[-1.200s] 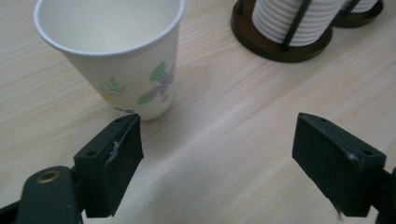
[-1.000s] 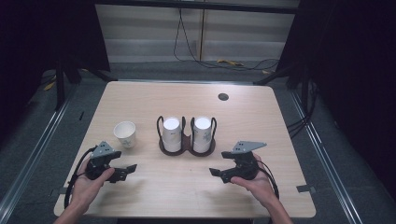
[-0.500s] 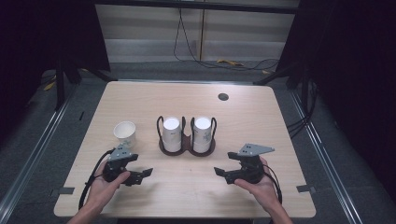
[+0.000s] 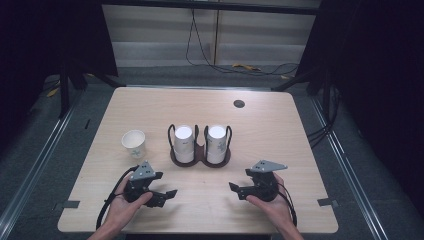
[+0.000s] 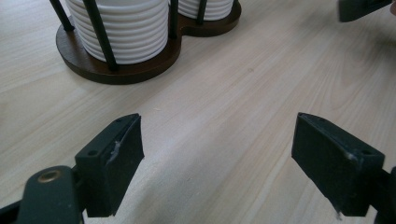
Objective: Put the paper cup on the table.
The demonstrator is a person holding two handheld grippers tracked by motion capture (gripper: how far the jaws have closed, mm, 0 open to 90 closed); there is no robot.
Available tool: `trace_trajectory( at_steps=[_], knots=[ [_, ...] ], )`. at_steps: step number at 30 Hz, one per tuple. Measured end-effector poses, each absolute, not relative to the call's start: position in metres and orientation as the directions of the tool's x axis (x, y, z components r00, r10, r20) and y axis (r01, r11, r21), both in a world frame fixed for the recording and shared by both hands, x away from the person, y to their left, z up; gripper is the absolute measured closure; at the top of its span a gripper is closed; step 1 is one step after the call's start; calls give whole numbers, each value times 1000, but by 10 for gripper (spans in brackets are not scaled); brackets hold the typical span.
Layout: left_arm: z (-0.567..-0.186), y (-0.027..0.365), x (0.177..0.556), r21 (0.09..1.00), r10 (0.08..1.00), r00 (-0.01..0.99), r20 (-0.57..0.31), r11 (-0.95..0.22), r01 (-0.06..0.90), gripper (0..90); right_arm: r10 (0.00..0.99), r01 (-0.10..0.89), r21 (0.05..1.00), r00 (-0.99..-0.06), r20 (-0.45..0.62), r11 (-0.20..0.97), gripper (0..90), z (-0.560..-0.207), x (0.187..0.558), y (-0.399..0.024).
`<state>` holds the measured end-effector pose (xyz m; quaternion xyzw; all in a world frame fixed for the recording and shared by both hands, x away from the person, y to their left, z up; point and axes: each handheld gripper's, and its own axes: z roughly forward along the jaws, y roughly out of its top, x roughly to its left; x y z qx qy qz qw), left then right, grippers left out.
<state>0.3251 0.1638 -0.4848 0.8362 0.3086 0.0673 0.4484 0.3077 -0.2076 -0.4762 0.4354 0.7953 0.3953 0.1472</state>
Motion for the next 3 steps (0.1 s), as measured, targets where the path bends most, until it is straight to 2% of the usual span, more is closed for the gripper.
trace_trajectory(
  at_steps=[3],
  knots=[
    [-486, 164, 327, 791, 578, 795, -183, -394, 469, 164, 832, 614, 716, -548, 83, 333, 185, -487, 312, -207]
  ],
)
